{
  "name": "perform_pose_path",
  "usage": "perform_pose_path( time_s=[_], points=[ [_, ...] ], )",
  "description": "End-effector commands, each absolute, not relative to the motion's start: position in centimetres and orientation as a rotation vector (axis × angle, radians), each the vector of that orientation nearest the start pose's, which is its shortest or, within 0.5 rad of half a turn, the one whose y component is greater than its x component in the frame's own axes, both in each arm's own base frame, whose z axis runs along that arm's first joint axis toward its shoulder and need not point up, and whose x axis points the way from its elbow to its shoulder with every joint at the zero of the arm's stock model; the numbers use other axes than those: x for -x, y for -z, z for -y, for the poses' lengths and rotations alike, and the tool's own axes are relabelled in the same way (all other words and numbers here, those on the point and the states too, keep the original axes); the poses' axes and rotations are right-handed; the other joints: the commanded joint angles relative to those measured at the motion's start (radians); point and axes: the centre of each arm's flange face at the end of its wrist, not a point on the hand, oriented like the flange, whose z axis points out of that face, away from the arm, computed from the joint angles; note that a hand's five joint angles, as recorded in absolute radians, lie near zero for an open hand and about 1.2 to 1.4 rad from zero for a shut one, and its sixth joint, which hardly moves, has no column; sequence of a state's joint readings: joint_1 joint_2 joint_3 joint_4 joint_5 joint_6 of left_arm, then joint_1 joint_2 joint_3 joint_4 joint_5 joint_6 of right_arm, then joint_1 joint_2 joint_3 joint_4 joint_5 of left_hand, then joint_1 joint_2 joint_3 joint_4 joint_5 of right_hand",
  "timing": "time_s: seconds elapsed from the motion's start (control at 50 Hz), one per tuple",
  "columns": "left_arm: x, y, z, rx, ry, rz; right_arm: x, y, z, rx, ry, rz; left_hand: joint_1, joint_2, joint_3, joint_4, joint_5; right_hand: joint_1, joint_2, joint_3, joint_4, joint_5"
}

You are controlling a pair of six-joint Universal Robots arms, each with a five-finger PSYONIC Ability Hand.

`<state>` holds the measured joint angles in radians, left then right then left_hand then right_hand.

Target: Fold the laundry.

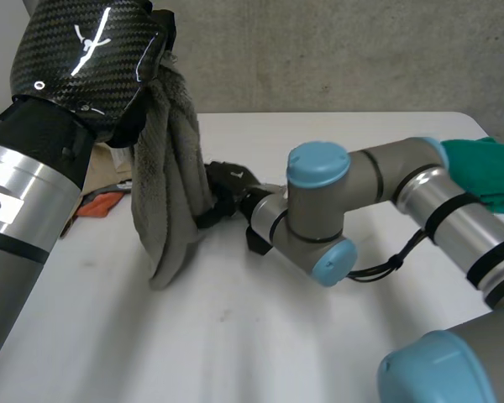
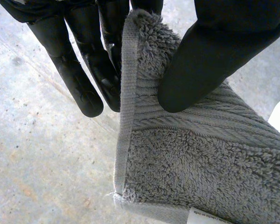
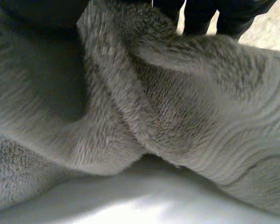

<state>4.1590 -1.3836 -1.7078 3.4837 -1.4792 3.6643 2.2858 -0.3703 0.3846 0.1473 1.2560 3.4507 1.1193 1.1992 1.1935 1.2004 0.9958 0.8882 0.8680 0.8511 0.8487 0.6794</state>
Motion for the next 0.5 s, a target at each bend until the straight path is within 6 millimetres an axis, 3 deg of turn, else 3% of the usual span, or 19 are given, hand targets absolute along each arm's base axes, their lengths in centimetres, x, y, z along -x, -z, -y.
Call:
perform_pose_path(
  time_s=[0.02,0.08,0.1,0.14,0.16,0.18,0.24,0.3,0.38,0.4,0.46,0.5],
  points=[
    [26.7,-36.2,17.3,-0.997,2.679,-1.453,-44.6,-11.8,27.6,0.660,1.186,-1.920,0.277,0.197,0.203,0.196,0.226,0.508,0.528,0.545,0.548,0.542],
    [26.1,-36.4,18.1,-0.964,2.665,-1.446,-42.3,-14.8,30.1,0.665,1.372,-1.976,0.277,0.197,0.203,0.196,0.226,0.508,0.528,0.545,0.548,0.542],
    [26.0,-36.4,18.3,-0.957,2.662,-1.444,-39.9,-17.5,32.7,0.649,1.528,-1.999,0.277,0.197,0.203,0.196,0.226,0.508,0.528,0.545,0.548,0.542],
    [25.4,-36.6,19.1,-0.926,2.642,-1.443,-36.5,-21.0,35.2,0.657,1.707,-2.024,0.277,0.197,0.203,0.196,0.226,0.508,0.528,0.545,0.548,0.542],
    [25.2,-36.7,19.4,-0.915,2.635,-1.444,-35.4,-22.4,35.7,0.678,1.769,-2.025,0.277,0.197,0.203,0.196,0.226,0.508,0.528,0.545,0.548,0.542],
    [25.0,-36.7,19.7,-0.903,2.626,-1.444,-32.7,-25.7,36.7,0.721,1.899,-2.022,0.277,0.197,0.203,0.196,0.226,0.508,0.528,0.545,0.548,0.542],
    [23.8,-36.5,21.0,-0.860,2.570,-1.472,-29.6,-29.6,36.0,0.895,2.030,-2.019,0.277,0.197,0.203,0.196,0.226,0.508,0.528,0.545,0.548,0.542],
    [22.6,-35.5,22.5,-0.851,2.491,-1.539,-28.8,-30.7,34.3,1.092,2.044,-2.012,0.277,0.197,0.203,0.196,0.226,0.508,0.528,0.545,0.548,0.542],
    [22.1,-32.5,23.8,-0.941,2.367,-1.711,-27.8,-32.0,31.4,1.226,1.964,-2.052,0.277,0.197,0.203,0.196,0.226,0.508,0.528,0.545,0.548,0.542],
    [22.4,-30.2,24.2,-1.020,2.297,-1.822,-27.6,-32.1,30.9,1.240,1.941,-2.066,0.277,0.197,0.203,0.196,0.226,0.508,0.528,0.545,0.548,0.542],
    [22.9,-27.1,24.6,-1.117,2.190,-1.975,-27.1,-31.6,29.3,1.286,1.814,-2.132,0.277,0.197,0.203,0.196,0.226,0.508,0.528,0.545,0.548,0.542],
    [23.3,-24.0,25.3,-1.179,2.078,-2.104,-27.0,-31.1,28.8,1.300,1.759,-2.160,0.277,0.197,0.203,0.196,0.226,0.508,0.528,0.545,0.548,0.542]
  ],
)
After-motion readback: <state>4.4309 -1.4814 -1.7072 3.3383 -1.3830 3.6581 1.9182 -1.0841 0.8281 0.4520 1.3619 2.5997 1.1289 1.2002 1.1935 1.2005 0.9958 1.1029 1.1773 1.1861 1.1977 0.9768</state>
